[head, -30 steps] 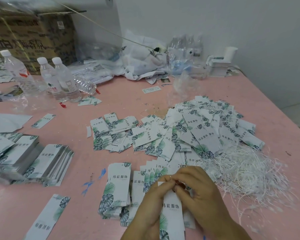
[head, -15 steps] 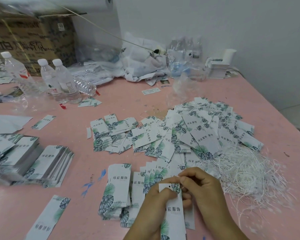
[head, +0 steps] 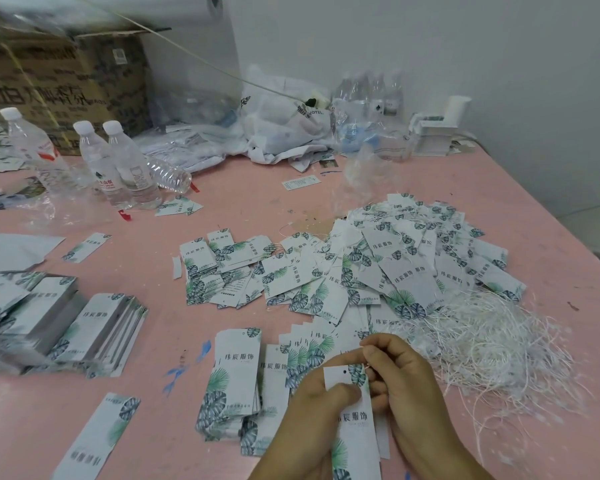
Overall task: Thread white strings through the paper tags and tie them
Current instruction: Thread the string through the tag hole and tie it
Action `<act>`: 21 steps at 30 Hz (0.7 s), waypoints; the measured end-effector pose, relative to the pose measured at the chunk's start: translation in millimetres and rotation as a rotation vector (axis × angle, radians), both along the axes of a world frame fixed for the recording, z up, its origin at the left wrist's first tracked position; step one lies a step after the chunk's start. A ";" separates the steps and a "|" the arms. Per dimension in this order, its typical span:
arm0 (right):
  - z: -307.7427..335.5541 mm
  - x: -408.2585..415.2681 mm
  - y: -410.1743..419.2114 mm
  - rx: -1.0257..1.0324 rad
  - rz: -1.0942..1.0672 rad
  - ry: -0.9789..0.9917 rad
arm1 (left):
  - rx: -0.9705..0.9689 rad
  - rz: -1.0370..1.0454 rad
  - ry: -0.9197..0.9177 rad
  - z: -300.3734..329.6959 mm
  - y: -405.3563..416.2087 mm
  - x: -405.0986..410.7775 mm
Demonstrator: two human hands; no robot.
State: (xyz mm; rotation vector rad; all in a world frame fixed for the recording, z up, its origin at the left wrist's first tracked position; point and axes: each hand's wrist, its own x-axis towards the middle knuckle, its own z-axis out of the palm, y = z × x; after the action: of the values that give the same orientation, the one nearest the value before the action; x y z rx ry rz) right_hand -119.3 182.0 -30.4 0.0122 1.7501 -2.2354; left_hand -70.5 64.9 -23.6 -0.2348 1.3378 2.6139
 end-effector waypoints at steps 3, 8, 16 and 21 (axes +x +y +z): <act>1.0 4.0 0.4 0.076 0.002 0.058 | -0.035 -0.007 0.018 1.8 0.9 0.5; 3.1 6.0 2.3 0.477 -0.079 0.410 | -0.157 -0.013 0.047 0.4 0.4 0.6; 5.9 -16.0 16.0 -0.050 -0.251 0.112 | 0.030 0.160 -0.036 -8.9 -2.5 -0.3; 16.2 -23.3 33.2 -0.268 -0.304 0.128 | -0.008 0.215 -0.017 -9.9 -5.4 1.8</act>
State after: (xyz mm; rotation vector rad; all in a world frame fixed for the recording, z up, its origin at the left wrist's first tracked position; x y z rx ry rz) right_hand -142.6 215.2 -14.2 0.0836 1.5830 -2.7316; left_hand -68.7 59.6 -33.5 -0.4231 1.3887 2.7727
